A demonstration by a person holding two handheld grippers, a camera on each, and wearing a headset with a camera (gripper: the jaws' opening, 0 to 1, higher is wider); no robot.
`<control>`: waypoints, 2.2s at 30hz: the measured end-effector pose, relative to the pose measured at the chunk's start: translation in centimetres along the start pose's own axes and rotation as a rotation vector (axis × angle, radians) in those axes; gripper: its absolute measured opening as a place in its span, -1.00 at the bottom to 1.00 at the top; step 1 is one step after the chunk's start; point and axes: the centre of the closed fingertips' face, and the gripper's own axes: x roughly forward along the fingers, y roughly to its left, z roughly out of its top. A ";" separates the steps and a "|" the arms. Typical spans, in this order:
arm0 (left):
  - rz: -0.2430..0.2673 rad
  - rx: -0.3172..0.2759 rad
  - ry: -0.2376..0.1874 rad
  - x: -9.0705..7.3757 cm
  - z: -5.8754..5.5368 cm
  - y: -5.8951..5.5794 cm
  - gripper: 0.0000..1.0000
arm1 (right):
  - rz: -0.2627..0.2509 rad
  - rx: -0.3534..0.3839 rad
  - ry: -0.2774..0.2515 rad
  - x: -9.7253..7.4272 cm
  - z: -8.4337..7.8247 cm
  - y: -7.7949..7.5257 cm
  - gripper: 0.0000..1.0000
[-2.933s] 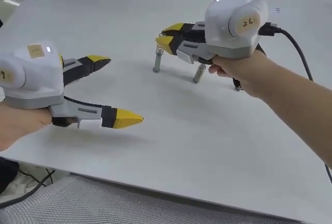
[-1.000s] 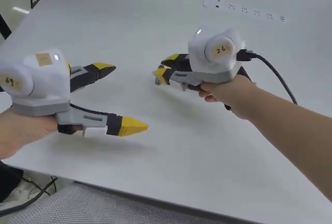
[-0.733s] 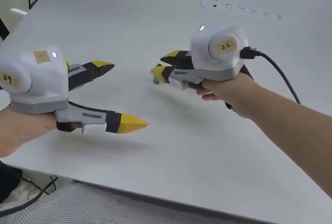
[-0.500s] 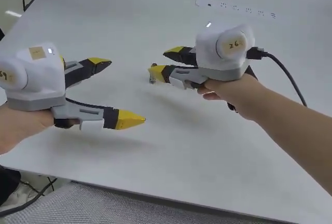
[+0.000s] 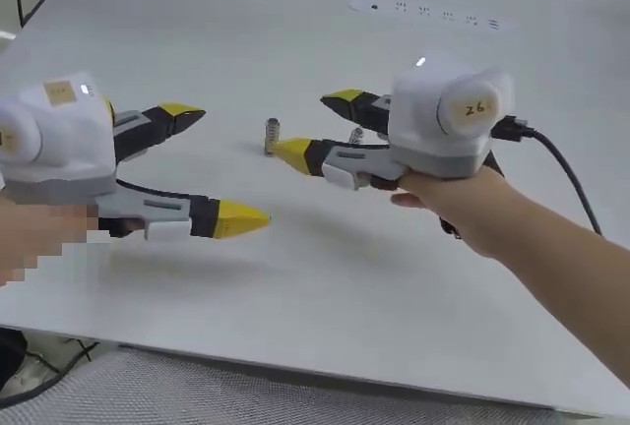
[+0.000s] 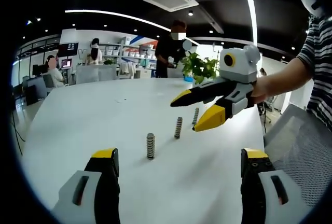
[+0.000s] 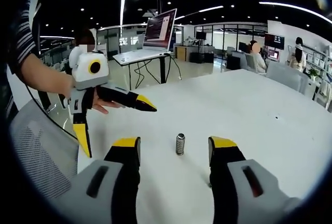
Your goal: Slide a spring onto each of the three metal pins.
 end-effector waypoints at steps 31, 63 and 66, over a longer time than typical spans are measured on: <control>-0.024 0.023 -0.024 0.6 2.0 -0.9 0.95 | -0.188 0.163 -0.115 -9.1 -3.5 -4.9 1.00; 0.031 0.013 -0.005 -1.6 1.0 0.1 0.95 | -0.283 0.243 -0.086 -15.7 -7.9 -6.8 1.00; 0.038 0.016 -0.004 -1.7 1.2 0.2 0.95 | -0.286 0.249 -0.095 -15.5 -7.8 -6.8 1.00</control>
